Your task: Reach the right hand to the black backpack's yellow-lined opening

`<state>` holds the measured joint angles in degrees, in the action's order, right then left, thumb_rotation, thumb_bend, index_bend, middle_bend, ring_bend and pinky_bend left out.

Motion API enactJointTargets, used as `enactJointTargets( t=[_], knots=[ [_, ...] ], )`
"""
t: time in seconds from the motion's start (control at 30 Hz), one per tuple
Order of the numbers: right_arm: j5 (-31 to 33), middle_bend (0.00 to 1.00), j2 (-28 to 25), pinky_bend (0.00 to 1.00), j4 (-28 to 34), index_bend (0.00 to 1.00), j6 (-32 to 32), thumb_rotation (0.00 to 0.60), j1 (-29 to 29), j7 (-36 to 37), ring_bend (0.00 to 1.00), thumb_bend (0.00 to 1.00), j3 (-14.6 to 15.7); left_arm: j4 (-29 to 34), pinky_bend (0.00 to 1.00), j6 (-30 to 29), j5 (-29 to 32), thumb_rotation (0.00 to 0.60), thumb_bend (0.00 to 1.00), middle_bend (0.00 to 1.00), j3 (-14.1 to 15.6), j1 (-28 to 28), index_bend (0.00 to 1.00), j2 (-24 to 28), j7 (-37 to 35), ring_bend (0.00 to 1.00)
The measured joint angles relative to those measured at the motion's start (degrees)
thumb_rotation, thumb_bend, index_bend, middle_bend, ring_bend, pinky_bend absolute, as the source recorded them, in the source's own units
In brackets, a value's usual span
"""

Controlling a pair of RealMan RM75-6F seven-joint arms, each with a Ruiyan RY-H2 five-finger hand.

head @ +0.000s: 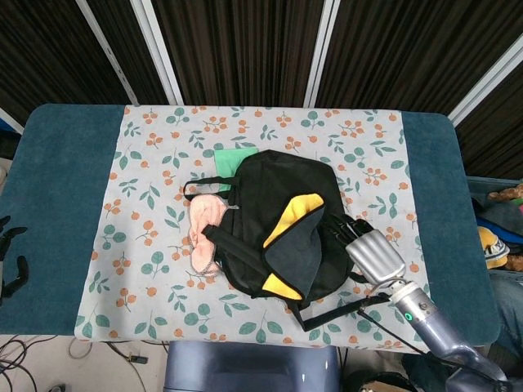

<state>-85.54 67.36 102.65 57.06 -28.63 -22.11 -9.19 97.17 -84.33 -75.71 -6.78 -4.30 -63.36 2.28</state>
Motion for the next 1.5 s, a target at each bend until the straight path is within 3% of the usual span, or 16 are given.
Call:
enactJointTargets(
  t=[0.3, 0.87, 1.13, 1.3, 1.5],
  knots=[
    [9.93, 0.04, 4.77, 0.22, 0.21, 0.0, -6.02, 0.6, -6.67, -10.67, 0.09, 0.17, -1.87, 0.14, 0.05, 0.24, 0.47, 0.6, 0.59, 0.06, -0.19, -0.02, 0.21, 0.12, -0.48, 0.12],
    [20.3, 0.1, 9.93, 0.22, -2.18, 0.01, -8.19, 0.6, -13.91, -21.44, 0.11, 0.17, 0.39, 0.61, 0.05, 0.76, 1.24, 0.6, 0.59, 0.06, -0.5, -0.23, 0.22, 0.39, -0.63, 0.12],
    [24.19, 0.23, 11.66, 0.22, -4.04, 0.23, -7.99, 0.6, -16.83, -25.12, 0.21, 0.18, 1.68, 0.72, 0.08, 1.17, 2.74, 0.6, 0.59, 0.06, -1.29, -0.4, 0.22, 0.7, -1.29, 0.12],
    [25.85, 0.3, 11.83, 0.22, -4.26, 0.32, -7.48, 0.6, -18.01, -26.72, 0.28, 0.2, 3.17, 1.31, 0.08, 1.34, 2.89, 0.6, 0.59, 0.06, -1.39, -0.67, 0.22, 0.77, -0.21, 0.12],
    [26.03, 0.41, 11.5, 0.22, -3.44, 0.45, -6.87, 0.6, -18.78, -26.59, 0.37, 0.28, 4.17, 1.2, 0.08, 1.04, 2.65, 0.6, 0.59, 0.06, -1.21, -0.58, 0.22, 0.6, -0.26, 0.12]
  ],
)
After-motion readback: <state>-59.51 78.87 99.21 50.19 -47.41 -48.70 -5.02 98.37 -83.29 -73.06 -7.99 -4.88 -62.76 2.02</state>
